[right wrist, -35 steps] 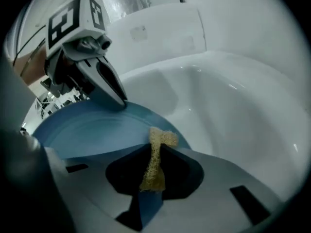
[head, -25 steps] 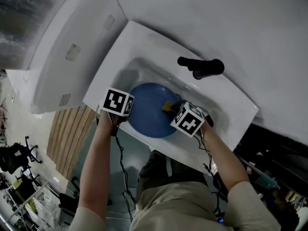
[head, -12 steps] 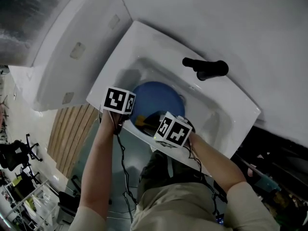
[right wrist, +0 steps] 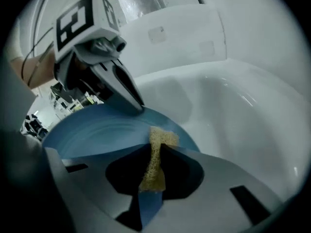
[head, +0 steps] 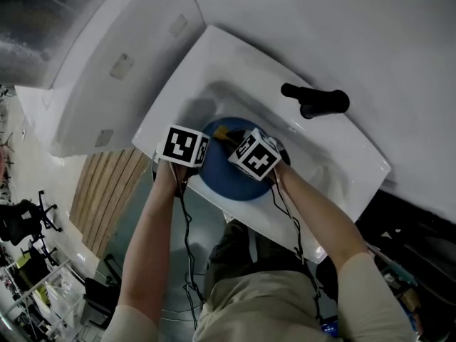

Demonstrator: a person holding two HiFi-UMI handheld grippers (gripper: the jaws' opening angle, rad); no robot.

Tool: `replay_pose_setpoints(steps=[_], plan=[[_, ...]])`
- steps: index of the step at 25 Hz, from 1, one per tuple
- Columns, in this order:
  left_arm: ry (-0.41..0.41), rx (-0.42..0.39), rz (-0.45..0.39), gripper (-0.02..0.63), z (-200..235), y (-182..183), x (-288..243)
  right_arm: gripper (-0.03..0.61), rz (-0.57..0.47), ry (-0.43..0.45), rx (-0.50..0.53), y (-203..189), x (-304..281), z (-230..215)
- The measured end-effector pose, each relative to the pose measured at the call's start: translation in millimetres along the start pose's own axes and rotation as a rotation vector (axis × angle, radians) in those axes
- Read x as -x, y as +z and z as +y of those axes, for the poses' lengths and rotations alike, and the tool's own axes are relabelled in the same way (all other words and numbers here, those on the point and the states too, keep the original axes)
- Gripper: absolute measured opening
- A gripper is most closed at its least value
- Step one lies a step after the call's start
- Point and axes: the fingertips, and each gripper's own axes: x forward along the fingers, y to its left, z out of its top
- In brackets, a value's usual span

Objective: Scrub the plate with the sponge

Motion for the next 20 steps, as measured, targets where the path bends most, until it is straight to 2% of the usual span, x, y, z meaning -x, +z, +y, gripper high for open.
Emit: replay_pose_setpoints(steps=[2, 4, 8, 11, 13, 17, 18, 20], plan=[[0.001, 0.000, 0.003, 0.029, 0, 0, 0, 0.067, 0.086, -0.079, 0.032, -19, 0, -20], [0.000, 0.001, 0.003, 0.029, 0, 0, -1, 0.067, 0.173, -0.121, 0.046, -44, 7, -32], [0.005, -0.001, -0.002, 0.028, 1, 0, 0, 0.069, 0.292, -0.090, 0.086, -89, 38, -23], [0.005, -0.004, 0.002, 0.029, 0, 0, 0, 0.069, 0.297, -0.009, 0.085, -101, 63, 6], [0.006, -0.003, 0.003, 0.029, 0, 0, 0, 0.069, 0.275, 0.076, 0.072, -99, 74, 33], [0.001, -0.006, 0.010, 0.029, -1, -1, -2, 0.069, 0.138, 0.319, -0.008, -65, 80, 94], [-0.004, -0.004, 0.012, 0.031, -1, 0, -2, 0.069, 0.098, 0.361, -0.024, -53, 77, 105], [-0.016, 0.013, 0.005, 0.030, -1, 0, -1, 0.069, 0.048, 0.390, -0.043, -32, 68, 116]])
